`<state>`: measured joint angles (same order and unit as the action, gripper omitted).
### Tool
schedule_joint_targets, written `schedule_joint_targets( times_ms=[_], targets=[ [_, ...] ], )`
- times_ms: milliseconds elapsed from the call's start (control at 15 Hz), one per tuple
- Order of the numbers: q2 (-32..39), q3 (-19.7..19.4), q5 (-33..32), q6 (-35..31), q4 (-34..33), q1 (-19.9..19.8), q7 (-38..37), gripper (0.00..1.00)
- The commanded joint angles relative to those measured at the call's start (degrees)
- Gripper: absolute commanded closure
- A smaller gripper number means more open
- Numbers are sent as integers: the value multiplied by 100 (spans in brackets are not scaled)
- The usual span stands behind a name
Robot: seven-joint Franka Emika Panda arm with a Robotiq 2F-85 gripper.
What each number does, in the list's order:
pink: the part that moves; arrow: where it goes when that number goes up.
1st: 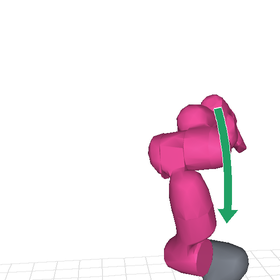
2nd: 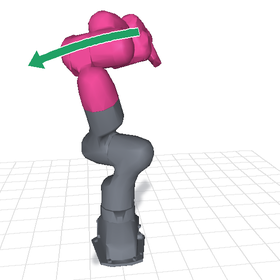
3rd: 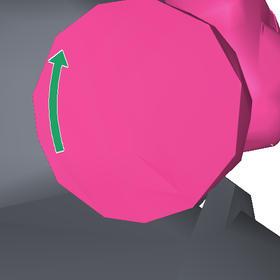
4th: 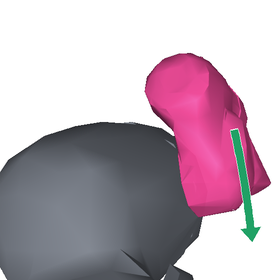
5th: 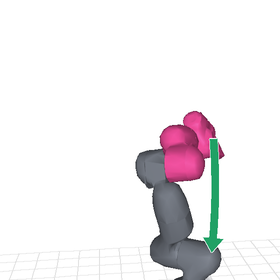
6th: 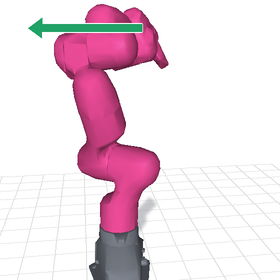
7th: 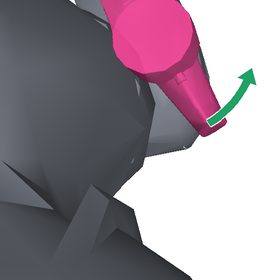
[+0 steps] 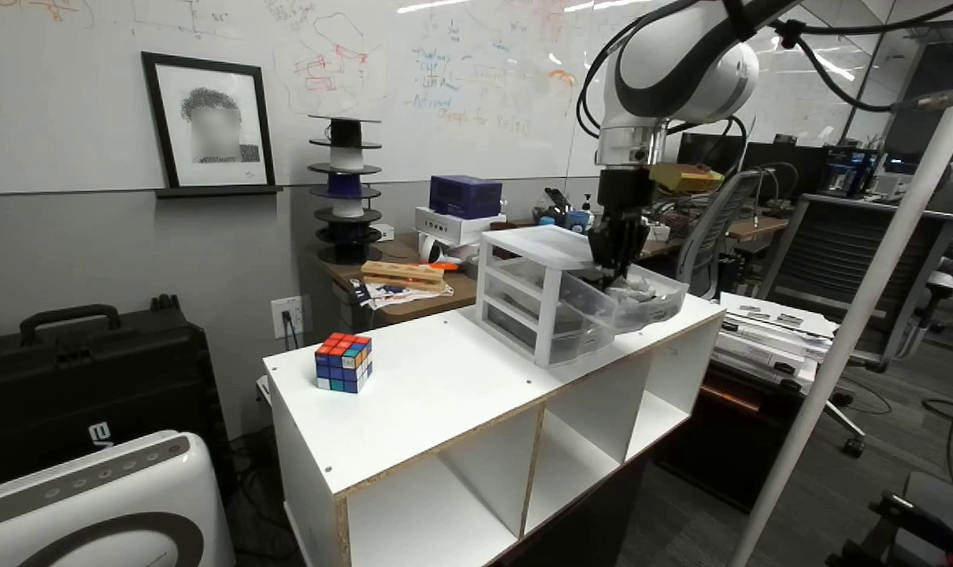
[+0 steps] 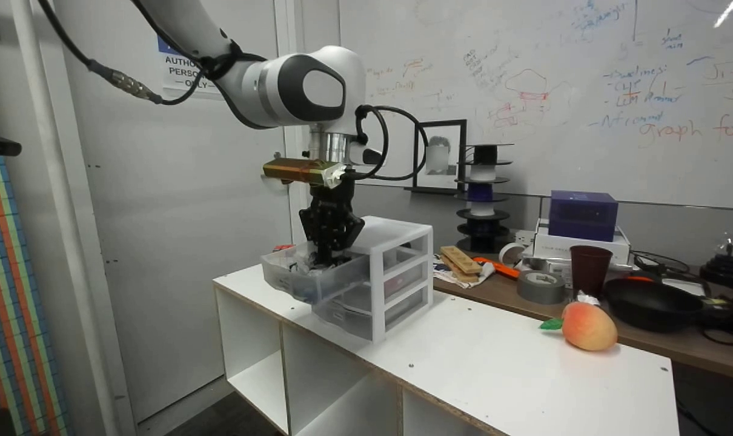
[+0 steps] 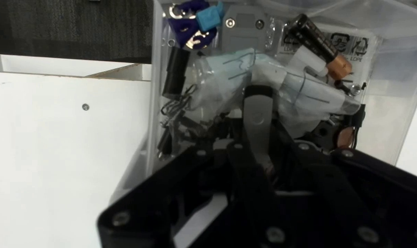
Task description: Put the plastic bag and grey thing on the table in the open drawer and then close the drawer
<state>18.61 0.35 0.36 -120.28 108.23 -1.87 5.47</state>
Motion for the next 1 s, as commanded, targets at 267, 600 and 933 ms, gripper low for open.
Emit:
schedule_joint_targets(
  times_ms=[267, 600, 933],
  targets=[
    [-369, 106, -75, -390, 347, 1, 618, 17],
    [-969, 107, -23, -749, 842, -19, 986, 0],
    [-1421, 83, 87, -459, 1090, 17, 942, 0]
  ],
)
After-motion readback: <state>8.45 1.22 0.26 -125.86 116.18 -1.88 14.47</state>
